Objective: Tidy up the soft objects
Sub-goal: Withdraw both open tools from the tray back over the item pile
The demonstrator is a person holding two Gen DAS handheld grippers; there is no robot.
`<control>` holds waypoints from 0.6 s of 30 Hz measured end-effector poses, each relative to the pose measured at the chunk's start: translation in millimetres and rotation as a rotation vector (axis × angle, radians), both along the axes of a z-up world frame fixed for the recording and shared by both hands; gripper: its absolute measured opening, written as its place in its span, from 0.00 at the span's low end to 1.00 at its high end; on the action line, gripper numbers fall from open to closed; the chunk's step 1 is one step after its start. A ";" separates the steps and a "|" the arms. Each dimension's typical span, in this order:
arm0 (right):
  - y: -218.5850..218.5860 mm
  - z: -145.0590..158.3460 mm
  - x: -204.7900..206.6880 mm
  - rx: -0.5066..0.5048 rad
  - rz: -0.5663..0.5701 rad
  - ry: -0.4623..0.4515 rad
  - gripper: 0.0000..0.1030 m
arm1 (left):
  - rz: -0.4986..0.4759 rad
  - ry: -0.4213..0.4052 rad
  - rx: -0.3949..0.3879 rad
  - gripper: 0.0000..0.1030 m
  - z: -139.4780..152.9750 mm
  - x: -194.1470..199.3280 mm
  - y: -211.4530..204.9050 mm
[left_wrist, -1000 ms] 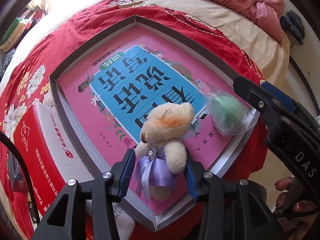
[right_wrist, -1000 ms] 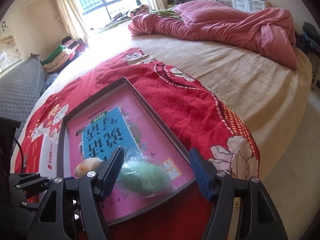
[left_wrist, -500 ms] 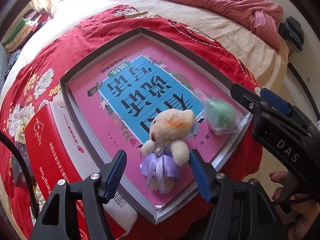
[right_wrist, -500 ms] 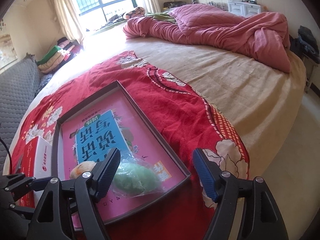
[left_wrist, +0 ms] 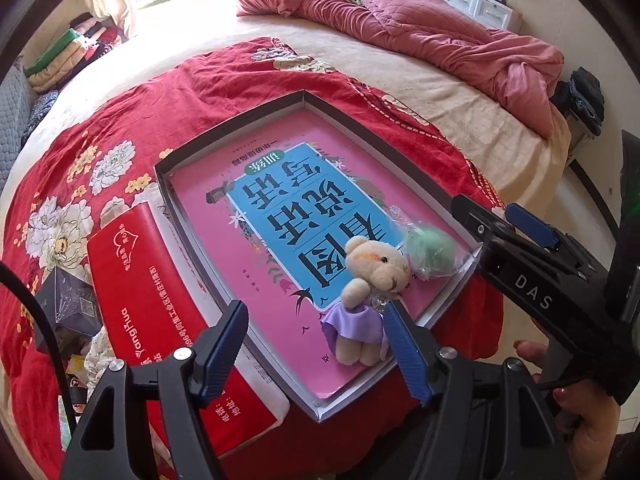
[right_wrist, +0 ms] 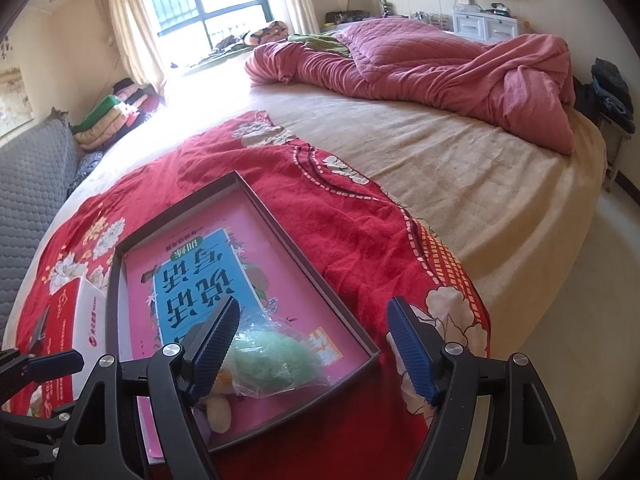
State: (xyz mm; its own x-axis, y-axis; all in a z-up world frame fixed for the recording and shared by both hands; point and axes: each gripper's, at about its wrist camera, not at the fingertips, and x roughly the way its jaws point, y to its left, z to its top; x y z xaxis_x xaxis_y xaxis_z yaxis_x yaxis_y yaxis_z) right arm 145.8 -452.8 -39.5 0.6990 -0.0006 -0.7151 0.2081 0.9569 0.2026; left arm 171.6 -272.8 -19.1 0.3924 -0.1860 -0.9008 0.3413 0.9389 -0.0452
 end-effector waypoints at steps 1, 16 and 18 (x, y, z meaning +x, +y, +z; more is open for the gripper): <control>2.0 1.4 -0.6 -0.004 0.006 -0.002 0.75 | 0.001 -0.006 -0.010 0.68 2.0 -1.5 1.4; 33.7 29.5 -12.3 -0.110 0.047 -0.057 0.75 | 0.051 -0.088 -0.046 0.78 22.0 -15.0 25.9; 37.5 32.2 -14.6 -0.110 0.051 -0.065 0.75 | 0.058 -0.098 -0.034 0.78 23.6 -18.4 29.2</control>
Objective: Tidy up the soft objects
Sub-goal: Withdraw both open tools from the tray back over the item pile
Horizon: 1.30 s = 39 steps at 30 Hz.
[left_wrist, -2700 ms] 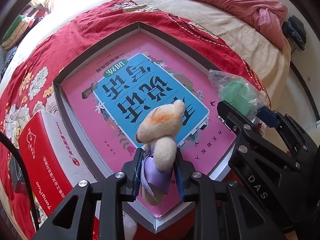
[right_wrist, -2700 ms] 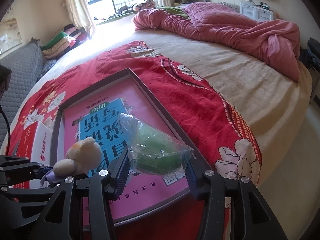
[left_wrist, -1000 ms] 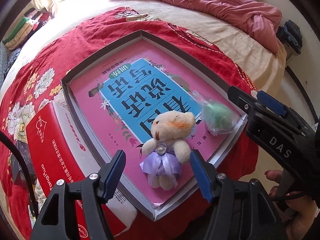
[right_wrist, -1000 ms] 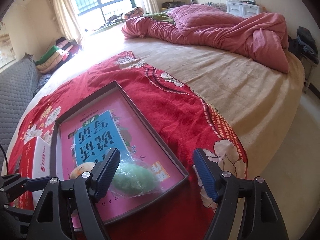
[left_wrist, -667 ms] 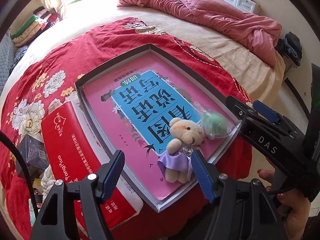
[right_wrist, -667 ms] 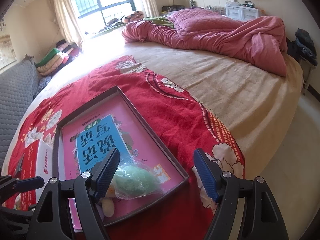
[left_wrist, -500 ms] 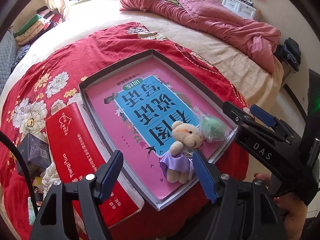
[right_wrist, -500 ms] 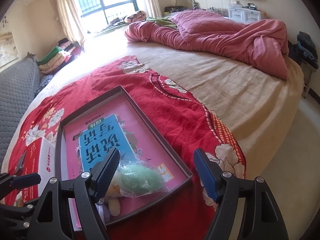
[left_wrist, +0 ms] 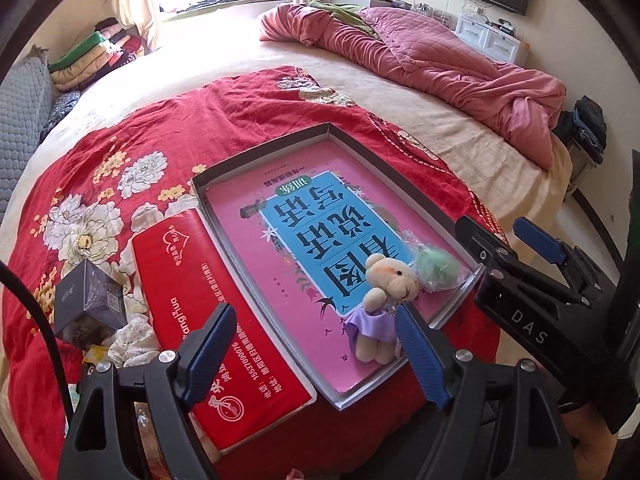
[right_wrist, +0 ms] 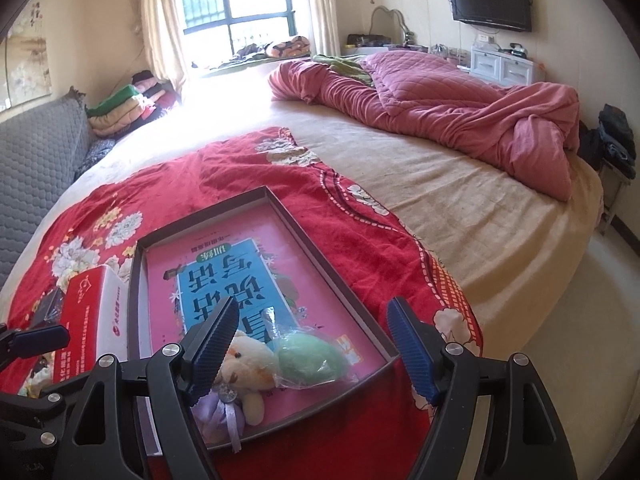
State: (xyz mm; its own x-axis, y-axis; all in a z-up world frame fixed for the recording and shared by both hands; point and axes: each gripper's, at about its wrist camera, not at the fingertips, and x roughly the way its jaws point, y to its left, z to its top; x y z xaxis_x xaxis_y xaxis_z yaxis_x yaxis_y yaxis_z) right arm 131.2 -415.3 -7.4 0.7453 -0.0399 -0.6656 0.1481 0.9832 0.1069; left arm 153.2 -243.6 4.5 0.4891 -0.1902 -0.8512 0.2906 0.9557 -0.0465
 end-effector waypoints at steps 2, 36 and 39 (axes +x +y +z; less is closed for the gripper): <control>3.1 2.0 -2.1 0.000 0.001 -0.006 0.75 | 0.003 -0.007 0.001 0.78 1.9 -3.3 3.0; 45.3 56.0 -43.1 -0.068 0.032 -0.078 0.75 | 0.065 -0.070 -0.048 0.78 34.6 -37.7 50.8; 49.1 59.3 -46.3 -0.081 0.037 -0.081 0.75 | 0.061 -0.068 -0.054 0.78 34.6 -43.1 55.0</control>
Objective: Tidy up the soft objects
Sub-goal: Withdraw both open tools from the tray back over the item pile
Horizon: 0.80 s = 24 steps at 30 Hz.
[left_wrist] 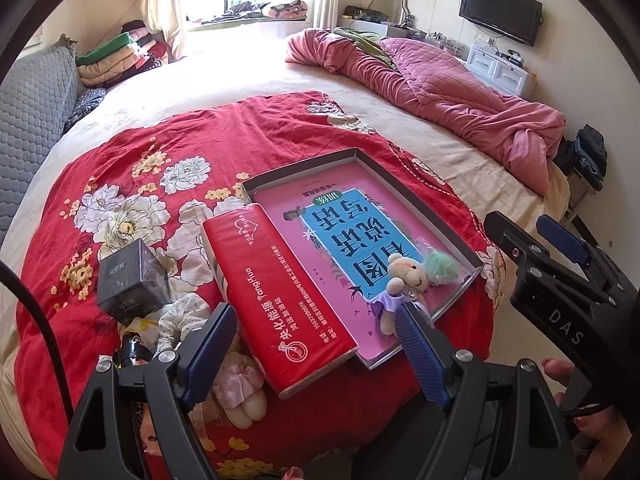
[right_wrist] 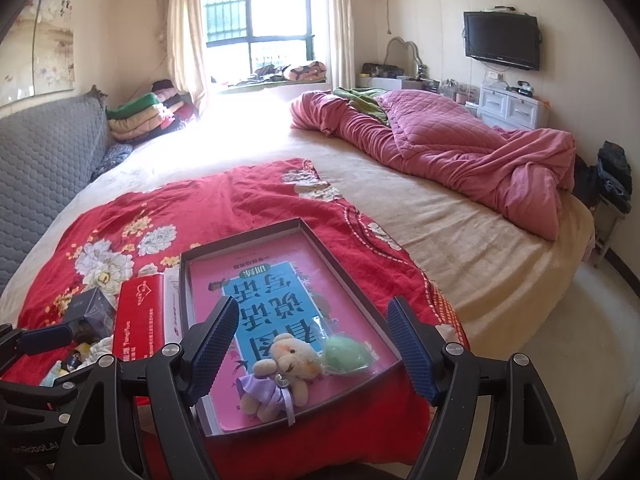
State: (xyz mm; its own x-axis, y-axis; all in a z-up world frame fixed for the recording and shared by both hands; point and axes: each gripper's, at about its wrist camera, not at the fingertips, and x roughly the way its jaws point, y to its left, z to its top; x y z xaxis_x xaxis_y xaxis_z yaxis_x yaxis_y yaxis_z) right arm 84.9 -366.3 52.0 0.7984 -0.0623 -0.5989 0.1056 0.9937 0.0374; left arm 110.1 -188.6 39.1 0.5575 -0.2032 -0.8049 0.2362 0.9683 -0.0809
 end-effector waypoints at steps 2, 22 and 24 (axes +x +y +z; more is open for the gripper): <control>3.1 2.2 -2.4 -0.001 0.006 -0.001 0.75 | 0.000 -0.003 -0.004 0.78 1.1 -3.4 3.1; 56.6 27.0 -22.9 -0.017 0.131 -0.038 0.75 | 0.075 -0.025 -0.030 0.78 16.5 -24.7 56.4; 60.3 28.5 -25.3 -0.015 0.141 -0.047 0.75 | 0.086 -0.025 -0.041 0.78 17.6 -27.3 64.8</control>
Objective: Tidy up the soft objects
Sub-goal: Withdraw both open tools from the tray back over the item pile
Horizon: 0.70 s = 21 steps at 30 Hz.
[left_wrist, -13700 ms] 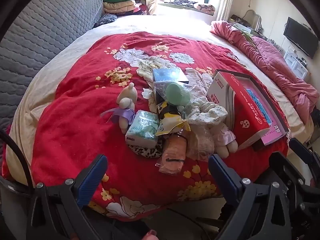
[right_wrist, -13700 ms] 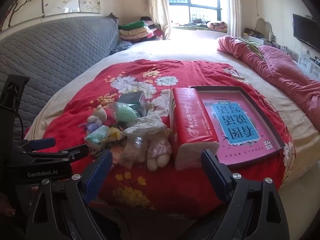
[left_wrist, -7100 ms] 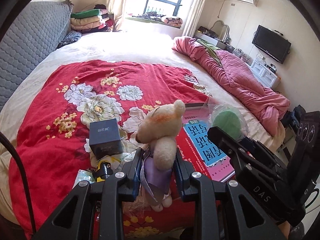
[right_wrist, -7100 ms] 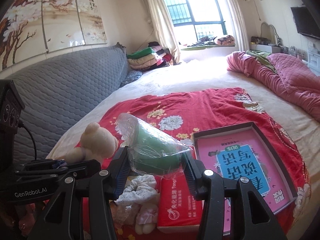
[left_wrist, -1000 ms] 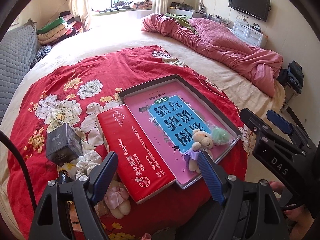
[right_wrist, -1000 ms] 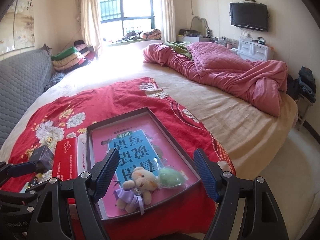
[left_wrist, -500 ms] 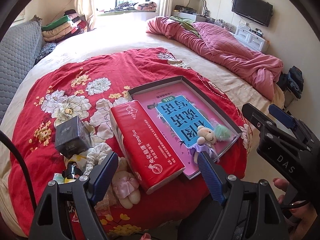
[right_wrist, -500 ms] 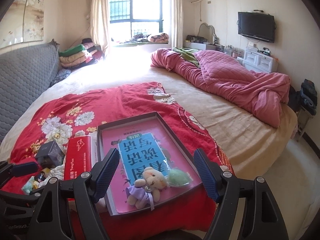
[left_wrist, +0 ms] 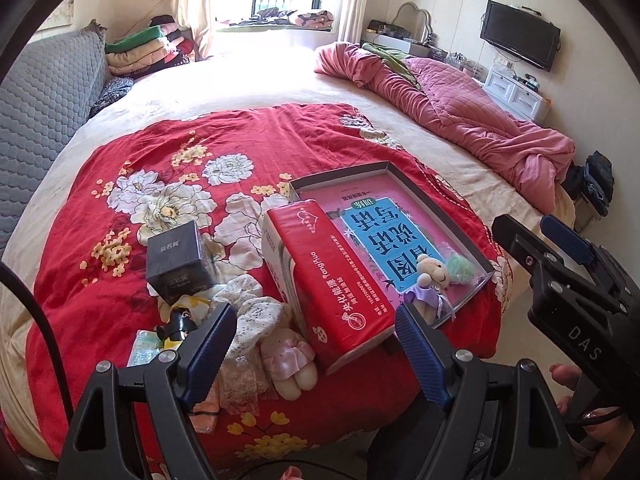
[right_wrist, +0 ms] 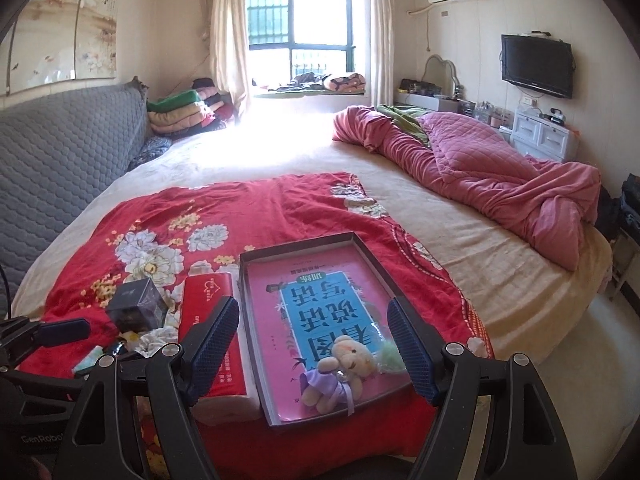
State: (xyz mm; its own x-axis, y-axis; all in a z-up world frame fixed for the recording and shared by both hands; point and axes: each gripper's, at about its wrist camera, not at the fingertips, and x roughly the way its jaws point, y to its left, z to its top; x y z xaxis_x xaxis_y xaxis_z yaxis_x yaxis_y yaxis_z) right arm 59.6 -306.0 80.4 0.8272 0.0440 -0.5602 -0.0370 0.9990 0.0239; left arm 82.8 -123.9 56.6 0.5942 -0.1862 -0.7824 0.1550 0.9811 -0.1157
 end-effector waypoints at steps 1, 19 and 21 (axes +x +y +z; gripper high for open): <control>1.8 1.1 -0.7 0.004 0.007 -0.005 0.75 | 0.007 -0.001 -0.002 0.78 0.6 -1.4 5.0; 48.2 16.3 -13.5 0.012 0.146 -0.029 0.76 | 0.216 -0.010 0.008 0.78 10.2 -20.2 119.1; 52.3 16.3 -14.8 0.016 0.160 -0.030 0.75 | 0.235 -0.004 0.010 0.78 8.3 -22.5 129.3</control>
